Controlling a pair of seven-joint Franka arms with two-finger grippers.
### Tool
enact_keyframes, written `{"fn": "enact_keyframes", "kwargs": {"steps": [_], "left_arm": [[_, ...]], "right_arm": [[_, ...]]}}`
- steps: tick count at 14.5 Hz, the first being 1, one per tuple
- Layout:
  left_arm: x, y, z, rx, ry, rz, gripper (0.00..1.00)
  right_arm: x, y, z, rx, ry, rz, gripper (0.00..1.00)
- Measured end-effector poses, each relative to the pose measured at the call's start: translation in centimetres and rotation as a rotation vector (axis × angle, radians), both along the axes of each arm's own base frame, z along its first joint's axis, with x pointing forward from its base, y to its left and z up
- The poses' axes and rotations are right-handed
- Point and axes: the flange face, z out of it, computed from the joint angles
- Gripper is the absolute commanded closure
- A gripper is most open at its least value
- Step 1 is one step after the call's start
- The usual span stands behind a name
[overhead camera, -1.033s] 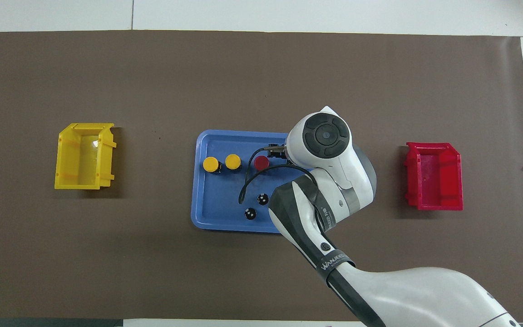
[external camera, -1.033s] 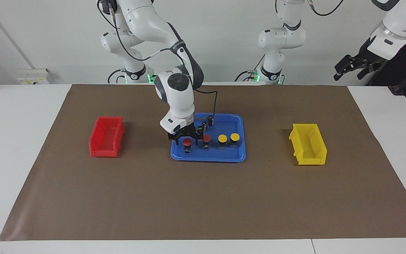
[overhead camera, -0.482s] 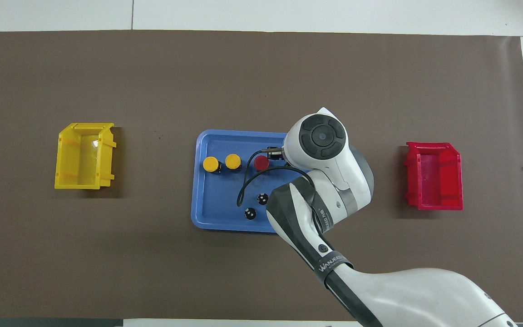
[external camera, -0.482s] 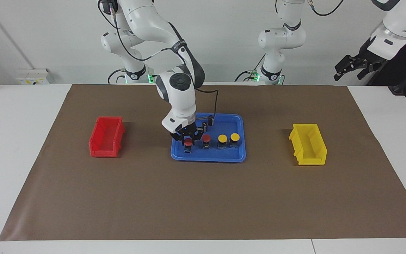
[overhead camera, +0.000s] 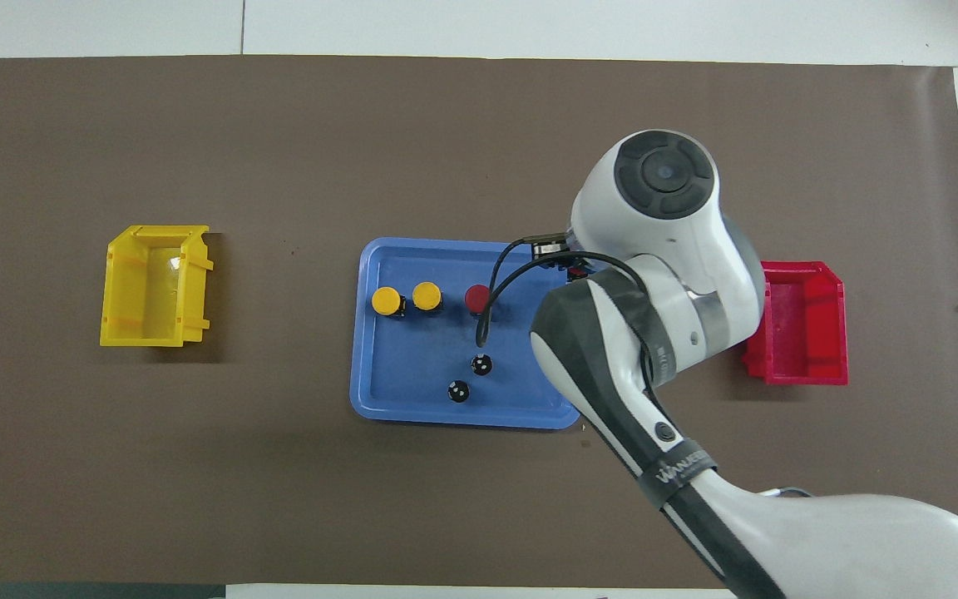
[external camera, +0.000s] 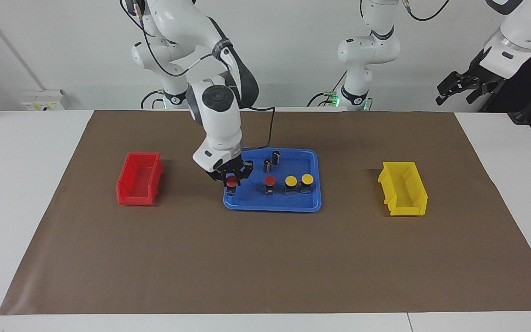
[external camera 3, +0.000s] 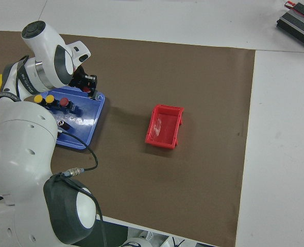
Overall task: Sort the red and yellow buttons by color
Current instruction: 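Carry the red button to the red bin with the right gripper, then grasp the nearer yellow button with the left gripper while the right gripper releases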
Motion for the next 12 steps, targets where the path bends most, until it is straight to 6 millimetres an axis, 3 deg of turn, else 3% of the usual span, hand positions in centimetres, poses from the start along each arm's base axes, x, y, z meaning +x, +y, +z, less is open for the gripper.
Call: {"fn": "enact_keyframes", "kwargs": {"steps": [3,5,6,8,9,10,12], "left_arm": [[-0.3,-5.0,0.7,0.007,-0.015,-0.09,0.0],[-1.0,-8.6,1.5,0.02,-0.058,-0.059,0.0],[-1.2,-11.0,0.9,0.023,-0.098,-0.031,0.0],[-2.0,-18.3,-3.5,0.015,-0.174,-0.01,0.01],[-2.8,-21.7,-6.3,0.011,-0.181,-0.009,0.02],[-3.4,-24.4,-8.7,0.005,-0.178,-0.01,0.03],[-3.3,-27.4,-12.2,-0.024,-0.173,-0.011,0.03]], "right_arm": [[-1.0,-10.3,4.1,0.012,0.039,0.058,0.78],[-2.4,-17.2,4.7,0.029,0.045,0.097,0.78],[-3.3,-20.3,4.5,0.037,0.052,0.115,0.78],[-5.0,-25.3,3.5,0.074,0.07,0.127,0.78],[-5.7,-26.9,2.7,0.098,0.077,0.118,0.78],[-6.4,-27.9,1.9,0.113,0.075,0.111,0.78],[-7.4,-28.7,0.1,0.116,0.059,0.119,0.79]]}}
